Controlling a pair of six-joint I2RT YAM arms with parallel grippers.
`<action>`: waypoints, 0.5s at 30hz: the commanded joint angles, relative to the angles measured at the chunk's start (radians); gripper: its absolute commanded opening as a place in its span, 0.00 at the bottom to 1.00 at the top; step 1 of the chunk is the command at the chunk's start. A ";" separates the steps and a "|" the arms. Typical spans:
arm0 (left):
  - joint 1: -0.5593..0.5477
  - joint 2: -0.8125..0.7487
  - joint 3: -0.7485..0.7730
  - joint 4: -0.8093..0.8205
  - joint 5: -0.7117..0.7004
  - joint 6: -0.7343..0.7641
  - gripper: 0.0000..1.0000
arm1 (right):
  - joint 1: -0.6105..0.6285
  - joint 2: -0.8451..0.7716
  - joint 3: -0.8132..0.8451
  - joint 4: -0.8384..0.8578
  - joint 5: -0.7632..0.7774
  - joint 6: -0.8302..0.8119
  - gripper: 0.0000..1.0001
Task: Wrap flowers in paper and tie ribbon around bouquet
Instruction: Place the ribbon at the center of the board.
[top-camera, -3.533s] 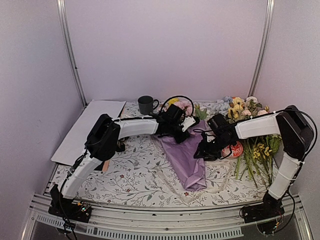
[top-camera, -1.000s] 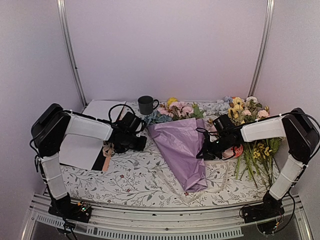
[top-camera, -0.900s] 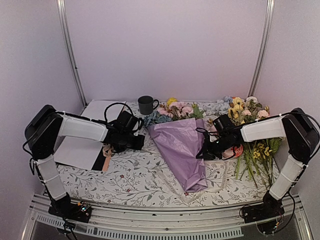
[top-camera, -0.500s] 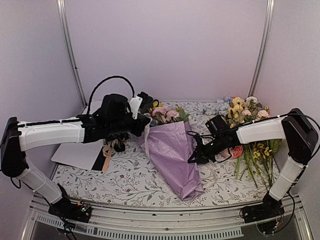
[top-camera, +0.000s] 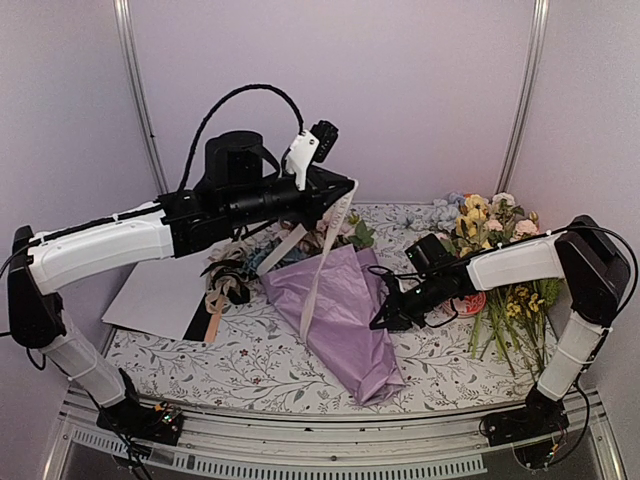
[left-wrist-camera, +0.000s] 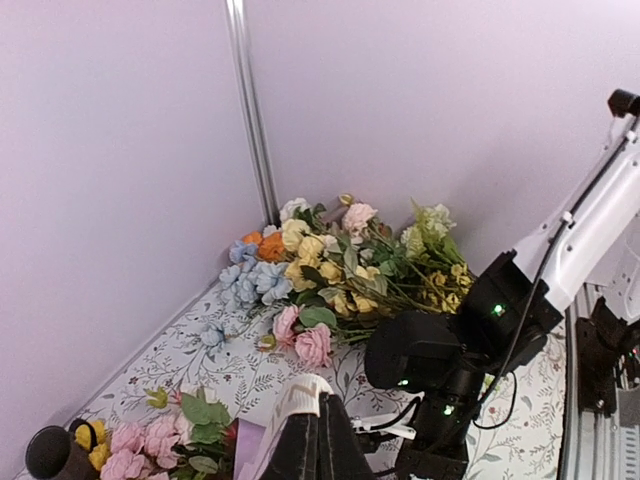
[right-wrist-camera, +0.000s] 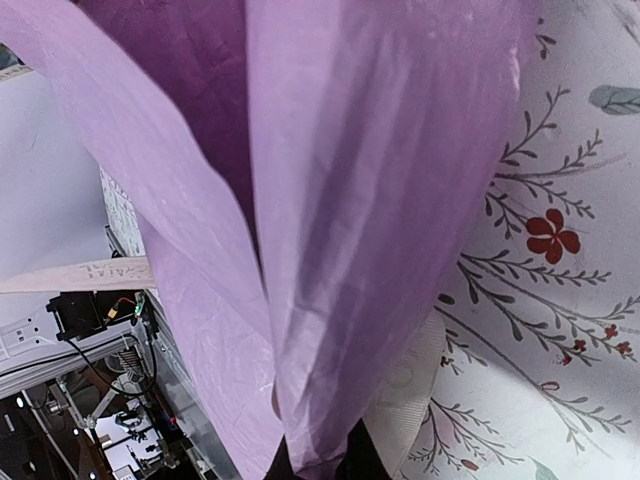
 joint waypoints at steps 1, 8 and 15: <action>-0.036 0.040 0.046 -0.022 0.101 0.047 0.00 | 0.008 0.013 0.003 0.044 -0.002 0.001 0.00; -0.035 -0.094 -0.206 -0.057 0.064 -0.039 0.00 | 0.008 0.018 0.012 0.052 0.001 0.002 0.00; -0.031 -0.323 -0.536 -0.264 -0.256 -0.372 0.00 | 0.024 0.014 0.040 0.039 -0.003 0.007 0.00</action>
